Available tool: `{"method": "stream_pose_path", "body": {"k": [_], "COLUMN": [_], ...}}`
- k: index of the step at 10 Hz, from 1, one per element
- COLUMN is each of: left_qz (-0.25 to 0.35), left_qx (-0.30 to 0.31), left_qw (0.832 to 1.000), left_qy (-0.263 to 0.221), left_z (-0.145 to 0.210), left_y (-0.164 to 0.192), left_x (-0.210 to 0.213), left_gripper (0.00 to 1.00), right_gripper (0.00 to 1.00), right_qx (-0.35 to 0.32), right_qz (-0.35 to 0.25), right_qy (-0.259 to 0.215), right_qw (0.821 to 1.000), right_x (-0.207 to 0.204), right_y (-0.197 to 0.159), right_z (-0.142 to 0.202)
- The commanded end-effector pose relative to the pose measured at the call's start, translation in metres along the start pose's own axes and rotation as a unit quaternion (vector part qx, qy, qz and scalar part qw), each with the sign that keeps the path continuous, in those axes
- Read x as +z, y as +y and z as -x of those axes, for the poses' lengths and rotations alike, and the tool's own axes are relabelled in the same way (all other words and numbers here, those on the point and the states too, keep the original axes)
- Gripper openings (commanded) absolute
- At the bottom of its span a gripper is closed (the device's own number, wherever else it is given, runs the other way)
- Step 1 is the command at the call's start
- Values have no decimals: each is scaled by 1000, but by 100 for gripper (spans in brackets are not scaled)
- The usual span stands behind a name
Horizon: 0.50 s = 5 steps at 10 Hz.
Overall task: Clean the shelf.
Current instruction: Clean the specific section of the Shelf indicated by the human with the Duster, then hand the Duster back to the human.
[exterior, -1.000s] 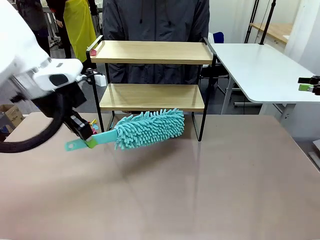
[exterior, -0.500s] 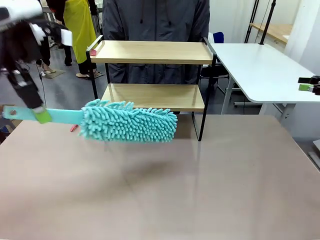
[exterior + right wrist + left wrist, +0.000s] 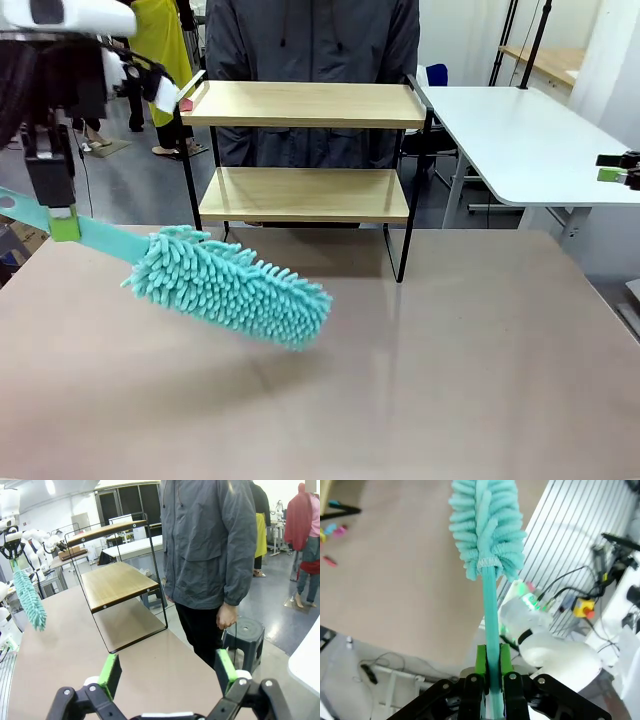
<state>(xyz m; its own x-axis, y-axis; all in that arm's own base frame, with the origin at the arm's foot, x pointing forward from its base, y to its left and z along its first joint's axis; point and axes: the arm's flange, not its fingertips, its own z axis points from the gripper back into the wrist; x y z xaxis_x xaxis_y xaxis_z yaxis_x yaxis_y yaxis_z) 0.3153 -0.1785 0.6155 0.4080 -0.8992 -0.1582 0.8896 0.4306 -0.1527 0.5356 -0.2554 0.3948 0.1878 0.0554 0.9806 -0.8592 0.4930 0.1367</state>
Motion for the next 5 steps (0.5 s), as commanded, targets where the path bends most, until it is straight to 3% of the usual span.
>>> {"method": "stream_pose_path", "body": {"k": [1, 5], "left_qz": [13, 13], "left_qx": [6, 6], "left_qw": [1000, 1000], "left_qy": [-26, -26], "left_z": [11, 11], "left_y": [1, 1], "left_x": [5, 5], "left_gripper": [13, 13], "right_gripper": [100, 100], "right_qx": [0, 0], "right_qz": [0, 0], "right_qy": [2, 2], "right_qw": [1000, 1000], "right_x": [-1, -1], "right_y": [1, 1], "right_z": [-2, -2]}}
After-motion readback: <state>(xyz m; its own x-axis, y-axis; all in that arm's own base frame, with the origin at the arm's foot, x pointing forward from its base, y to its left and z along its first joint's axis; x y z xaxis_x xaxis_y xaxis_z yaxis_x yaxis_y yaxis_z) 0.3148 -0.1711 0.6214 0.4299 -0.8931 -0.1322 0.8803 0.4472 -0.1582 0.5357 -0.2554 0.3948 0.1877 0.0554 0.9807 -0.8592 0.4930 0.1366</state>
